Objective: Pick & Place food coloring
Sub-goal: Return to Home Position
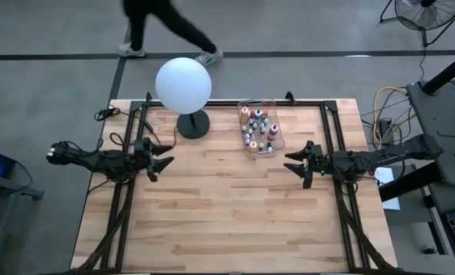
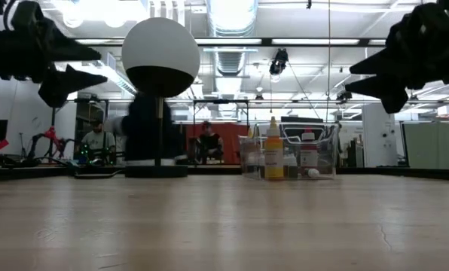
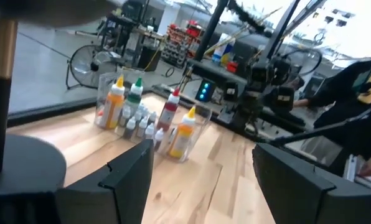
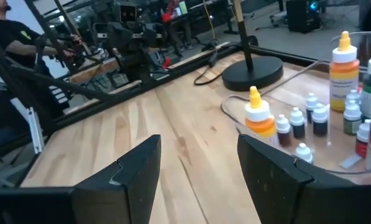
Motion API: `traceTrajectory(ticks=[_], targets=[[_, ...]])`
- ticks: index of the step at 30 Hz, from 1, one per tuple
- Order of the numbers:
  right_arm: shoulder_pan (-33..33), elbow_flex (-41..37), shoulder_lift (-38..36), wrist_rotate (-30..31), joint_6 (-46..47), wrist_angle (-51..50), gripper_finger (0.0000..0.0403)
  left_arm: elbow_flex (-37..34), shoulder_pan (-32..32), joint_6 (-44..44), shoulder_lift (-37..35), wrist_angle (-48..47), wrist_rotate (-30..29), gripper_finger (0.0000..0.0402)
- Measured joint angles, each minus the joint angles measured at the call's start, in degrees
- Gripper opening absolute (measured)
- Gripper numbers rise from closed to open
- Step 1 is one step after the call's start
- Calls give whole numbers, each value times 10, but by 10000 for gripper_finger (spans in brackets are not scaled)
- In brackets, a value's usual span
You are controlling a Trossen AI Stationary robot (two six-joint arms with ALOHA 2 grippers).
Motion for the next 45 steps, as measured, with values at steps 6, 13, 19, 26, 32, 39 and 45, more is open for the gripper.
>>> traceTrajectory(ticks=[6, 13, 19, 26, 32, 39, 45], targets=[[0, -25, -27, 1, -13, 3, 203, -17, 0, 1, -9, 6, -14, 245], [0, -37, -64, 3, -24, -4, 203, -17, 0, 3, -10, 5, -50, 245], [0, -37, -91, 37, -25, -39, 203, -19, 0, 1, -10, 7, -51, 245], [0, -38, -132, 99, 12, -96, 203, -20, 0, -14, -12, 8, -60, 245], [0, -38, -159, 109, 10, -102, 203, -21, 0, -20, -28, 7, -76, 245], [0, -38, -150, 117, 8, -102, 203, -21, 0, -28, -34, 7, -76, 245], [0, -38, -127, 117, 9, -102, 203, -21, 0, -29, -27, 7, -77, 245]])
